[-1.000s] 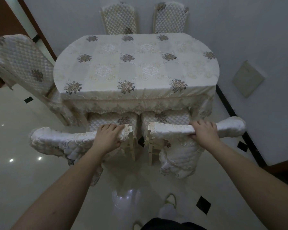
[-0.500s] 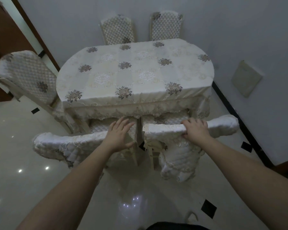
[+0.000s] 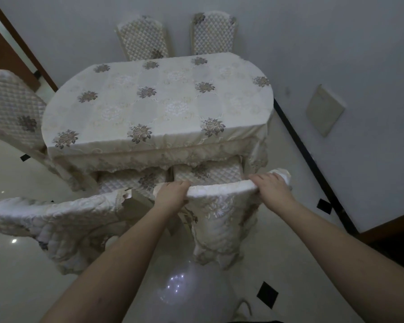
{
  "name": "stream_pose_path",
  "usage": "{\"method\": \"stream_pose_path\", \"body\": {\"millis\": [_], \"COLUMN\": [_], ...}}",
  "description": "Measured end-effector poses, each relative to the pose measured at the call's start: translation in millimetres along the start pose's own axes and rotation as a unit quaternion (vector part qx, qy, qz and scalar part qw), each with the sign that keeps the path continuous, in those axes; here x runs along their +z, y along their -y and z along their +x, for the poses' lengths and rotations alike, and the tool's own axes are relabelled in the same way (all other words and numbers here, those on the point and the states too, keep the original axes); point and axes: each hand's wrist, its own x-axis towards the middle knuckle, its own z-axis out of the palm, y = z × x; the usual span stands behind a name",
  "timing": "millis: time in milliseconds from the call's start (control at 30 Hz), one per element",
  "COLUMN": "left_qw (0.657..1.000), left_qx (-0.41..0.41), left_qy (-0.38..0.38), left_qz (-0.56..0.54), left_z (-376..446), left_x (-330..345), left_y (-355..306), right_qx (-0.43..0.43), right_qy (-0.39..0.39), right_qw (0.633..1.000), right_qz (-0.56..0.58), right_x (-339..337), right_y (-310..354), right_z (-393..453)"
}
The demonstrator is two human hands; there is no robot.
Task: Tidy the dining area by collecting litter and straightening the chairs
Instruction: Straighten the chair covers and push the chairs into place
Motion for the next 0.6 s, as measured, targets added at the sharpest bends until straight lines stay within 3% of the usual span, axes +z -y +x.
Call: {"method": "stream_pose_path", "body": {"millis": [233, 600], "left_qw": [0.998, 0.998], "left_qx": [-0.057, -0.021], "left_qy": [0.002, -0.002], "left_qz": [0.024, 0.054], "left_z": [1, -4], "left_x": [-11, -8], "left_y": [-9, -5], "right_qx": [-0.034, -0.047], "right_qy": [0.005, 0.008], "right_qw": [0.999, 0.999], "right_qz": [-0.010, 0.013], "right_x": [-3, -3], "right_y": [-19, -21], "right_z": [12, 4]}}
